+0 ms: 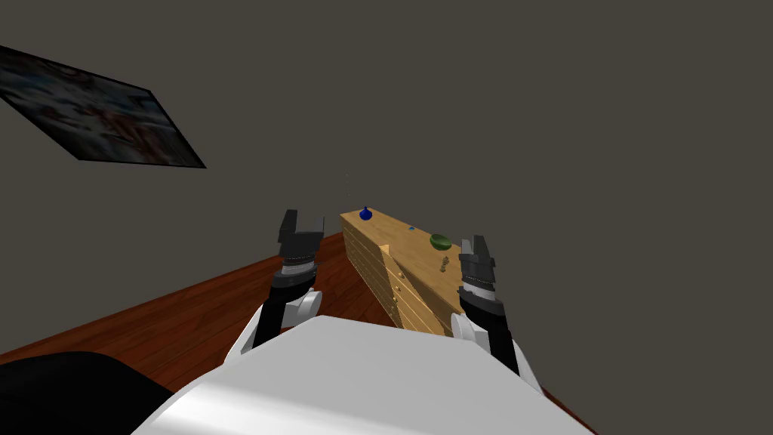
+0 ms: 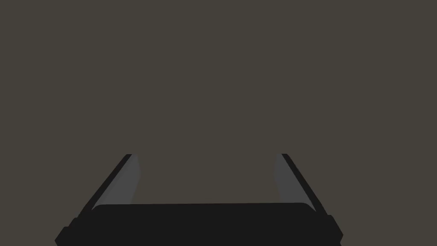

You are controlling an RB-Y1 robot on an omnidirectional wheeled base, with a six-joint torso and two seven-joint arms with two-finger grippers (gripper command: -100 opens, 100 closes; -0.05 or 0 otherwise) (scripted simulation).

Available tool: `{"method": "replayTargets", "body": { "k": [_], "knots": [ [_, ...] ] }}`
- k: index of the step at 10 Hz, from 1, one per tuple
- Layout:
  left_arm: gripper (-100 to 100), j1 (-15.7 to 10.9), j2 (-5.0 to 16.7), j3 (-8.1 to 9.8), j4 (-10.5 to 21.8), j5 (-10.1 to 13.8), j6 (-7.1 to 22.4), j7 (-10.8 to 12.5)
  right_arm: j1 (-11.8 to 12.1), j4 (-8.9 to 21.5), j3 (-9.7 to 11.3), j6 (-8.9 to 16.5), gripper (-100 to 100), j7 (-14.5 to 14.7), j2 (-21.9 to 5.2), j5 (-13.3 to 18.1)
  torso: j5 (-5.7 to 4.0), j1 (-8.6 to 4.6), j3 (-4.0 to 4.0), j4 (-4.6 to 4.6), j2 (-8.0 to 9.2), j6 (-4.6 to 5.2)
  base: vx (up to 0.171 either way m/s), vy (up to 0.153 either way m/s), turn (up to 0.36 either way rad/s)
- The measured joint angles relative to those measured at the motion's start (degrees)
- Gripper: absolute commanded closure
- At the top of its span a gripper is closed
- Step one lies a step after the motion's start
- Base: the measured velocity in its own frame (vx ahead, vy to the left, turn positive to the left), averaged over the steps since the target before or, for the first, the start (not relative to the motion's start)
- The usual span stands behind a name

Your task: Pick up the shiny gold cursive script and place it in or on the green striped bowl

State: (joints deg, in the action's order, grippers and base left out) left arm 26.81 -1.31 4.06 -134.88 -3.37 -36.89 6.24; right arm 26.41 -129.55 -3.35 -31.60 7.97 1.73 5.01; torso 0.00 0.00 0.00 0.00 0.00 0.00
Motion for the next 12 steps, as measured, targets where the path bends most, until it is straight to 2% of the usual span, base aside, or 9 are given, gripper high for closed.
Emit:
{"method": "replayTargets", "body": {
  "k": [3,6,9,12],
  "knots": [
    [0,0.00,0.00,0.00,0.00,0.00,0.00,0.00,-0.04,0.62,-0.49,1.33,-100,0.81,-4.24,1.15,0.01,0.03,0.03,0.01,0.05,0.00,-0.017,0.013,0.040],
    [0,0.00,0.00,0.00,0.00,0.00,0.00,0.00,0.30,1.08,-1.53,4.27,-100,2.38,-7.93,3.36,0.02,0.08,0.07,0.03,0.12,0.00,-0.032,0.024,0.056],
    [0,-0.01,0.00,0.00,0.00,0.00,0.00,0.00,0.71,2.33,-2.85,7.68,-100,4.79,-10.00,6.51,0.02,0.07,0.12,0.05,0.21,0.00,-0.055,0.028,0.071],
    [0,0.00,0.00,0.00,0.00,0.00,0.00,0.00,0.84,3.05,-3.81,10.94,-100,6.88,-10.87,9.16,0.02,0.07,0.09,0.04,0.15,0.00,-0.040,0.026,0.050]
  ]
}}
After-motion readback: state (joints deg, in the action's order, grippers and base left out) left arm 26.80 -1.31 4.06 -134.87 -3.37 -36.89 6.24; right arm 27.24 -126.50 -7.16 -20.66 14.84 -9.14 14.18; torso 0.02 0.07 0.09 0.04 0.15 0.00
